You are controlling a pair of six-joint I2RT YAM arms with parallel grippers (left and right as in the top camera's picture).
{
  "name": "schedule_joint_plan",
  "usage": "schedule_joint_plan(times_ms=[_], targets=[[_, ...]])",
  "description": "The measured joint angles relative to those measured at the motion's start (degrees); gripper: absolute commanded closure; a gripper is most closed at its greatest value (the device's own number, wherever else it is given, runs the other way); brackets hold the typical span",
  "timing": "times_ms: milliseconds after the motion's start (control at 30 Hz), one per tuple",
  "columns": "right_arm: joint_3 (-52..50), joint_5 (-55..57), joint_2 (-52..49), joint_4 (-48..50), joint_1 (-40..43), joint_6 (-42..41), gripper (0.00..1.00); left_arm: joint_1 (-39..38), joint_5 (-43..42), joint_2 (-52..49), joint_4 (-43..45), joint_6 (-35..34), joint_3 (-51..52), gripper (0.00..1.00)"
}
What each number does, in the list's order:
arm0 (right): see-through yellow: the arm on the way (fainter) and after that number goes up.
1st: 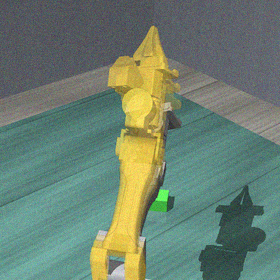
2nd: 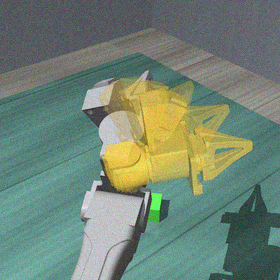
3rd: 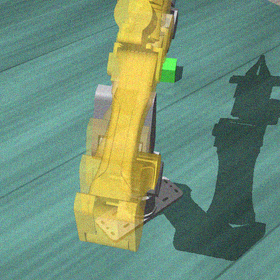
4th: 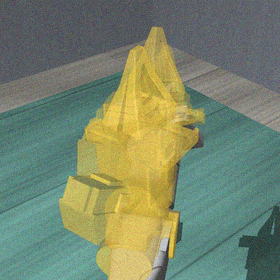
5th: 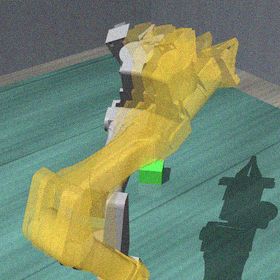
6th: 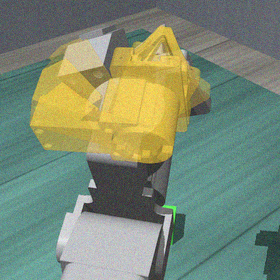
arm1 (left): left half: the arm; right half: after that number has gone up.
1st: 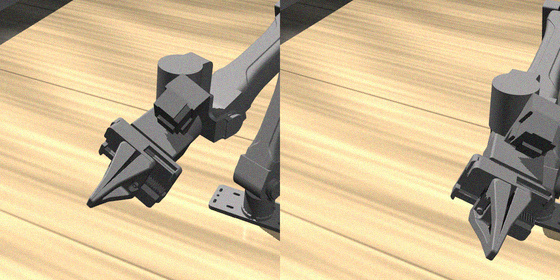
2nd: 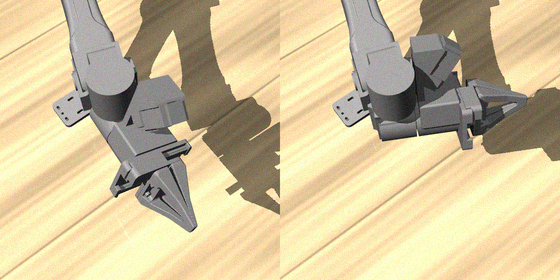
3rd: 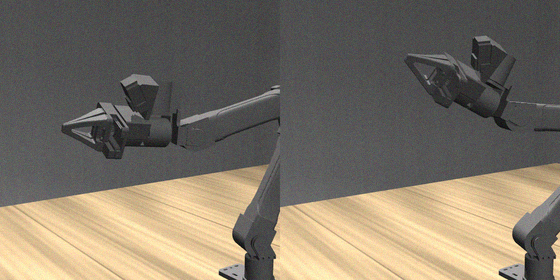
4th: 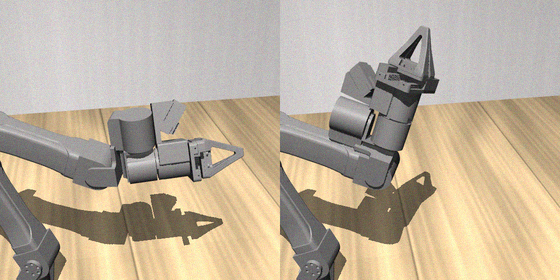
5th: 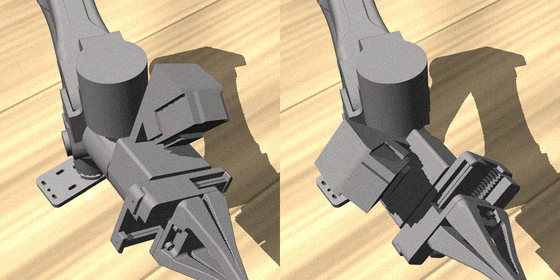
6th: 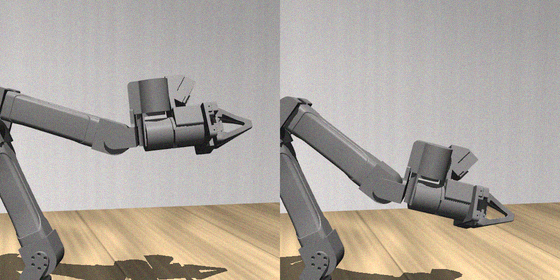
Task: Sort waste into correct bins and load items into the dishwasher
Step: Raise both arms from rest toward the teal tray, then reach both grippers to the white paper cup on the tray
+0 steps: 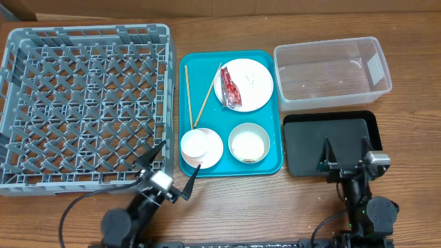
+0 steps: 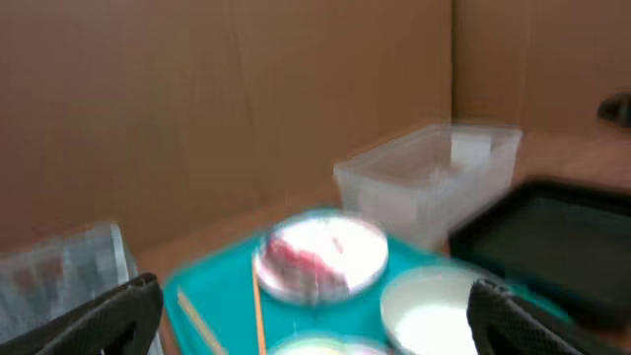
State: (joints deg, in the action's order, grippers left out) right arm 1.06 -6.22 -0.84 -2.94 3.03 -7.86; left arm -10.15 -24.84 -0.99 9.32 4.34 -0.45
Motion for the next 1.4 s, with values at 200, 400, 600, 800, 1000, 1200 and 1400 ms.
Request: schedule_joint_plan(times_ms=[200,400,600,800,1000,1200,1400], targets=[[0.04,-12.04,0.07,10.80,0.00,-12.57,0.00,0.00,-0.92,0.15,16.39,-9.18,-0.07,0.00],[6.10,-20.63,-0.37,7.37,-0.02,-20.59,0.00,0.00,-0.50,-0.15,14.47,-16.87,-4.87,0.00],[25.44,-24.39,-7.74,-6.32,-0.02,-20.61,0.00,0.00,0.02,-8.46,-3.89,-21.29,-25.18,0.00],[50.66,-26.01,-24.33,-30.99,0.00,-15.41,0.00,0.00,-0.15,-27.63,-33.99,-22.40,-51.89,0.00],[67.32,-26.45,-42.21,-50.62,0.00,-8.15,0.00,0.00,-0.22,-48.39,-59.36,-16.22,-74.03,0.00],[68.57,-31.95,-53.40,-53.24,-0.02,-7.43,0.00,0.00,-0.46,-60.72,-69.92,-11.80,-77.90,0.00],[68.59,-34.77,-62.01,-54.14,-2.08,-9.11,0.00,0.00,-1.11,-70.84,-80.52,-11.80,-77.94,0.00]])
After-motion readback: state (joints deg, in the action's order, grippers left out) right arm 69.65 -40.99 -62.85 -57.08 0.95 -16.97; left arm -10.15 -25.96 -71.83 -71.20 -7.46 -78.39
